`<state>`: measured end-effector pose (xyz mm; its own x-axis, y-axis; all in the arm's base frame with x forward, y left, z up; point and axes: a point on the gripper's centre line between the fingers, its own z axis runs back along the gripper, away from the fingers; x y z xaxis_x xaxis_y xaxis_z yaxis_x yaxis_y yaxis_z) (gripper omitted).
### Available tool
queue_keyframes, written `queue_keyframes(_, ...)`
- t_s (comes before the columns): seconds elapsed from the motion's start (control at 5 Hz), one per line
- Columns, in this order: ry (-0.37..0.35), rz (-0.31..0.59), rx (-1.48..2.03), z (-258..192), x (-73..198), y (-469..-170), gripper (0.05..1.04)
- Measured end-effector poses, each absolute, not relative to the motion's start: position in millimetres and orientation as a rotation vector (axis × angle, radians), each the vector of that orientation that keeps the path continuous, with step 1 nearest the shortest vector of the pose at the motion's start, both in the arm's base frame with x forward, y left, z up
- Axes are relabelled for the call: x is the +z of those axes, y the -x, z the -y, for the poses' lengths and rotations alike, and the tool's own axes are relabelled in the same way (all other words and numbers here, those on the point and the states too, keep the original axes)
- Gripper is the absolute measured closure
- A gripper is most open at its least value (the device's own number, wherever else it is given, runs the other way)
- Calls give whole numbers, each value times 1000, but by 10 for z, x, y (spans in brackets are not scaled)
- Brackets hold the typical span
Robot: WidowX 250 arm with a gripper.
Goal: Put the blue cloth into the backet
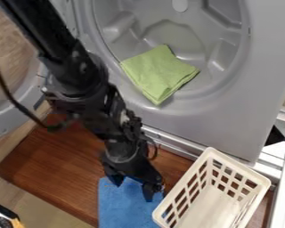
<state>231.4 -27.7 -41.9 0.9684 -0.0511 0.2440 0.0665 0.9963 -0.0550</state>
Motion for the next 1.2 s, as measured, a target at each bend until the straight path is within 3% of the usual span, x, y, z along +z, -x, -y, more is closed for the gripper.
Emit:
queue_keyframes(0.4, 79, 182, -10, 313, -758, -2422, 83)
queue_keyframes(0.6, 60, 178, -9, 325, -778, -2466, 137)
queue_keyframes(1.0, 34, 191, 0, 301, -772, -2444, 678)
queue_keyframes(1.2, 32, 198, -4, 293, -728, -2403, 894)
